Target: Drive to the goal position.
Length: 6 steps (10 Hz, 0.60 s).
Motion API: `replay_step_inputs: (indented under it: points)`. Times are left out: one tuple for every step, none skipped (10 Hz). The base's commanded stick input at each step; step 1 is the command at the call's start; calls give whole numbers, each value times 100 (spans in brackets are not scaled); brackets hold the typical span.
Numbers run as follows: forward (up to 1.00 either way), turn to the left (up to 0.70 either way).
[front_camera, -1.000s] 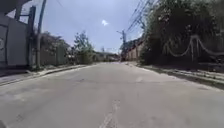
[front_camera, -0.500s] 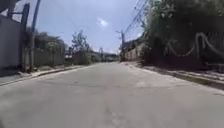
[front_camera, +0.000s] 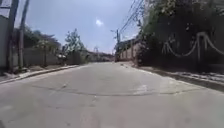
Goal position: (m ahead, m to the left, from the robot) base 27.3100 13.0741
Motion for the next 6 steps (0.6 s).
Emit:
replay_step_inputs:
  points:
    - [85,1]
    - [85,1]
    - [85,1]
    - [85,1]
    - [85,1]
    - [85,1]
